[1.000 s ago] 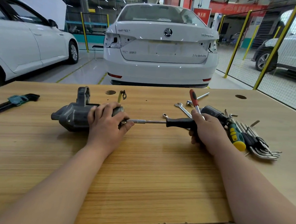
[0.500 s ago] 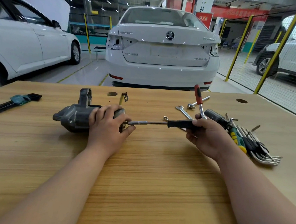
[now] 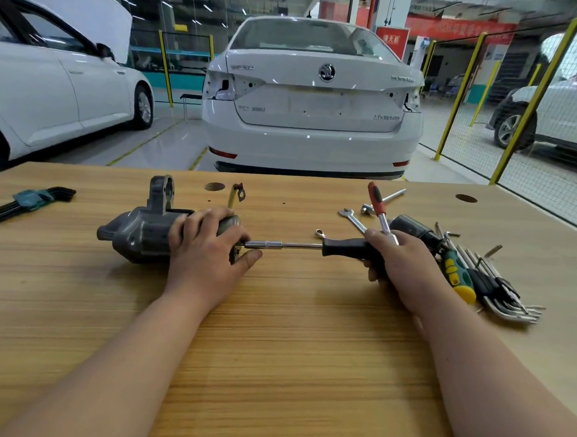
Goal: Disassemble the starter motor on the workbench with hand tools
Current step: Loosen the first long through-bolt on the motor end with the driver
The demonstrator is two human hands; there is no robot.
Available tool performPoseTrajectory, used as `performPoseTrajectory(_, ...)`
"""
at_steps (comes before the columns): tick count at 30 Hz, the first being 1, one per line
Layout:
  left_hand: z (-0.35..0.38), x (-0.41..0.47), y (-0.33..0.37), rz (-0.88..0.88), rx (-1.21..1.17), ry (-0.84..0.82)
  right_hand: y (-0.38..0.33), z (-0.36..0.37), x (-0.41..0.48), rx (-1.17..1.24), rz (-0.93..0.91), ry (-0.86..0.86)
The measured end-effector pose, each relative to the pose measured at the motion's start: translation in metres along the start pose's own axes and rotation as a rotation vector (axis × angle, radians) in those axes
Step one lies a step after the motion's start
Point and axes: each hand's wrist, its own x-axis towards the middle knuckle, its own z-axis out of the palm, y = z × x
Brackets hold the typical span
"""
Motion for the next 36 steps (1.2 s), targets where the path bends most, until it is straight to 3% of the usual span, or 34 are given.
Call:
performPoseTrajectory(10,0.0023,0.001,-0.0006,0.004,-0.007,-0.001,0.0044,0.0033,0.0078,0.905,0.301,-0.153)
performPoseTrajectory(14,0.0031,0.0009,-0.0011,-0.003,-0.006,0.008,-0.0002,0.0079,0.0058,0.814,0.254,-0.1)
performPoseTrajectory(19,0.0027,0.0018,-0.0004,0.003,-0.003,0.021,-0.0041,0.0083,-0.0006,0.03,0.095,0.09)
performPoseTrajectory(21,0.0034,0.0016,-0.0007,0.007,0.008,0.023,-0.0026,0.0072,0.0016,-0.029,0.088,0.107)
performPoseTrajectory(26,0.0036,0.002,-0.0016,0.005,0.031,0.012,-0.0026,0.0035,0.0025,0.074,0.119,0.039)
performPoseTrajectory(36,-0.0005,0.0013,-0.0002,0.009,0.032,-0.012,-0.0031,0.0045,0.0038,0.733,0.282,-0.107)
